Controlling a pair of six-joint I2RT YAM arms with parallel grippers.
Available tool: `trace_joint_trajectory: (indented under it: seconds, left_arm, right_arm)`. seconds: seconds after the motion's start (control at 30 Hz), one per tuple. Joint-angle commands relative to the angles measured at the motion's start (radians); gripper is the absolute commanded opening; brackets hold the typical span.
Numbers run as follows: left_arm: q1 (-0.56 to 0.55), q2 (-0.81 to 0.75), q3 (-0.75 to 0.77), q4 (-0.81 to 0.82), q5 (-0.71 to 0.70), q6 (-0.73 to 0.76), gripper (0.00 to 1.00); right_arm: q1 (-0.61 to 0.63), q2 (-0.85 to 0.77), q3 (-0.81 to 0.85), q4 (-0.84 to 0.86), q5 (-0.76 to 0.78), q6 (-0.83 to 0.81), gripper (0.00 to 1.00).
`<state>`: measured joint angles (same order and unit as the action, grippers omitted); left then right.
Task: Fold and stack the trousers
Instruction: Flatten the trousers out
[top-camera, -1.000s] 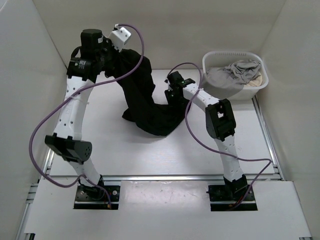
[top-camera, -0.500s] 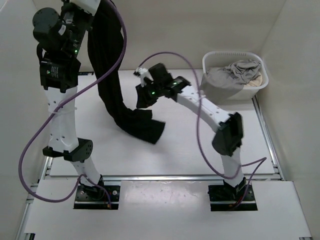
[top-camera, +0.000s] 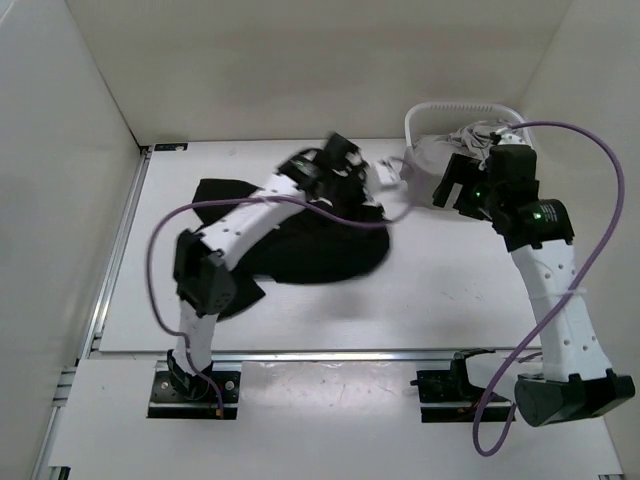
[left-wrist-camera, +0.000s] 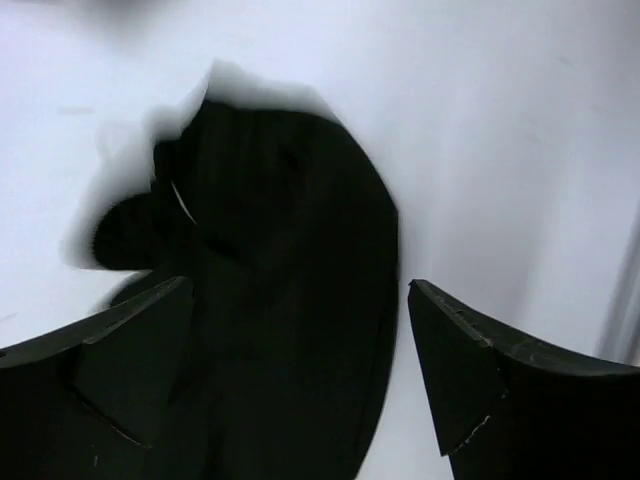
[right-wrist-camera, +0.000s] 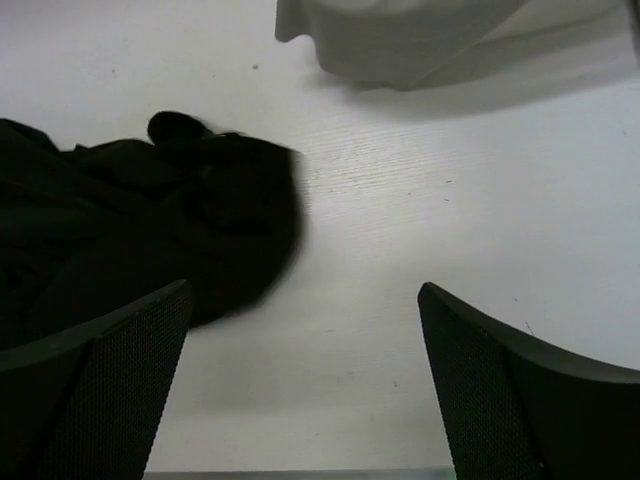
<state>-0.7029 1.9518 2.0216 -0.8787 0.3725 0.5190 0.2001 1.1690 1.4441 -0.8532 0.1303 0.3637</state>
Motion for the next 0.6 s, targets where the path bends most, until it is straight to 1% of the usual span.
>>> trace_joint_trajectory:
  seconds: [0.0,0.07,0.13,0.17,0.2,0.23,0.27,0.3,0.37,0.4,0.43,0.47,0.5,0.57]
  left_arm:
    - [-0.086,-0.063,0.084,-0.086,-0.024,-0.04,1.0]
    - [-0.086,-0.063,0.124,-0.086,-0.145,-0.053,1.0]
    - [-0.086,-0.125,0.074,-0.086,-0.268,-0.013,1.0]
    - [-0.075,-0.155,-0.037,-0.086,-0.379,0.013,1.0]
    - [-0.06,-0.23,-0.108,-0.086,-0.418,0.013,1.0]
    - [-0.041,-0.27,-0.186,-0.077,-0.447,0.001,1.0]
    - [-0.015,-0.313,-0.269,-0.077,-0.475,-0.037,1.0]
    - [0.049,-0.4,-0.444,-0.077,-0.475,-0.056,1.0]
    - [0.121,-0.49,-0.619,-0.048,-0.475,-0.092,1.0]
    - [0.199,-0.531,-0.776,-0.048,-0.489,-0.093,1.0]
    - [0.239,-0.597,-0.844,-0.034,-0.501,-0.093,1.0]
    - [0.282,-0.623,-0.904,-0.034,-0.518,-0.093,1.0]
    - [0.365,-0.646,-1.001,-0.01,-0.55,-0.093,1.0]
    - [0.436,-0.689,-1.076,0.01,-0.567,-0.093,1.0]
  right_arm:
    - [-0.018,-0.019,0.027,-0.03,0.068,0.004,0.98]
    - [-0.018,-0.008,0.027,-0.03,0.04,0.004,0.98]
    - [-0.018,0.001,-0.004,-0.03,-0.019,0.018,0.98]
    - [-0.018,0.011,-0.026,-0.018,-0.052,0.018,0.98]
    - [-0.018,0.011,-0.049,0.009,-0.087,0.029,0.98]
    - [-0.018,0.036,-0.103,0.023,-0.112,0.029,0.97]
    - [-0.005,0.047,-0.129,0.037,-0.121,0.053,0.96]
    - [-0.005,0.061,-0.154,0.066,-0.133,0.066,0.93]
    - [0.008,0.099,-0.227,0.118,-0.161,0.084,0.92]
    - [0.019,0.136,-0.244,0.15,-0.161,0.101,0.92]
    - [0.03,0.159,-0.255,0.151,-0.149,0.113,0.92]
    - [0.03,0.181,-0.264,0.163,-0.149,0.13,0.92]
    - [0.03,0.22,-0.28,0.178,-0.149,0.162,0.93]
    - [0.03,0.251,-0.291,0.255,-0.158,0.202,0.95]
